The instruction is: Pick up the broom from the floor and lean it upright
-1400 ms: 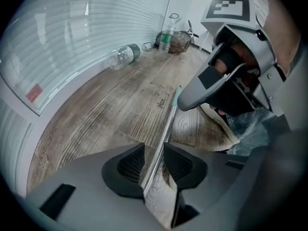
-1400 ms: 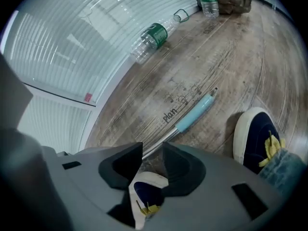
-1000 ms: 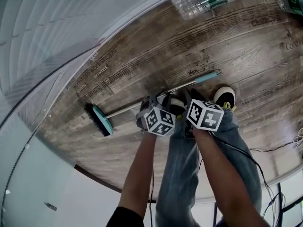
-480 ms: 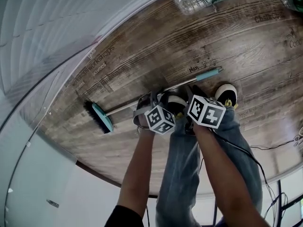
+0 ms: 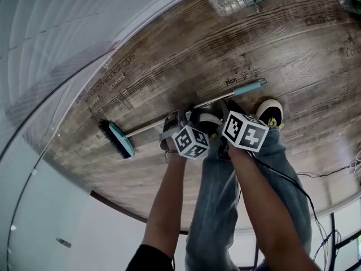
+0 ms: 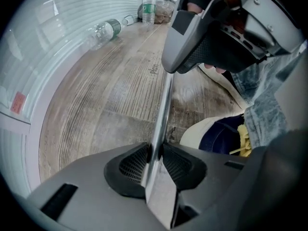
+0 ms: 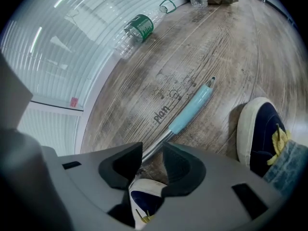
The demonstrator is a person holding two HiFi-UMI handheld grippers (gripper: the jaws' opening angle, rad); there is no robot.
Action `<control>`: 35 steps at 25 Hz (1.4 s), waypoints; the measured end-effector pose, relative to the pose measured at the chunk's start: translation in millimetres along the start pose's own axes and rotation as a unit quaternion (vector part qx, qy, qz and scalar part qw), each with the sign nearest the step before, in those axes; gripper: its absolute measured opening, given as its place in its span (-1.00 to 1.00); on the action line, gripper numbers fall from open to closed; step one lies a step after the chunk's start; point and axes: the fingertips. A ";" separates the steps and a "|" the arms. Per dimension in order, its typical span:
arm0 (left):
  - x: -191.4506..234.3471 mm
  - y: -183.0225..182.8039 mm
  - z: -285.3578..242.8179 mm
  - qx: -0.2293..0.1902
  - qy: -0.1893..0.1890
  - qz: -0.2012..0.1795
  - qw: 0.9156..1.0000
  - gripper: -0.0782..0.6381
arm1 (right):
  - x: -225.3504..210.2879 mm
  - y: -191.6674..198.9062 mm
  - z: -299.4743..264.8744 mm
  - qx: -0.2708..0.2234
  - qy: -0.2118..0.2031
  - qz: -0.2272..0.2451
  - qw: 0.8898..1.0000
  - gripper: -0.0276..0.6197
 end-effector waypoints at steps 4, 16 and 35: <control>0.0 -0.6 0.9 0.003 0.005 0.005 1.000 -0.46 | 0.3 5.8 -0.5 0.005 0.002 -0.004 1.000 -0.49; 11.5 -14.8 13.6 -0.035 -0.017 -0.046 0.998 -0.53 | -7.0 -6.0 -9.1 -0.019 0.005 -0.024 1.000 -0.41; 52.4 -85.7 163.4 -0.115 -0.051 0.015 0.992 -0.55 | 126.4 -85.3 126.8 -0.133 -0.100 -0.010 0.986 -0.59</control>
Point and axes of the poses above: the fingertips, and each gripper's own axes: z backward along the fingers, x to its left, y out of its underside, and after that the axes turned 4 degrees about -y, right-handed
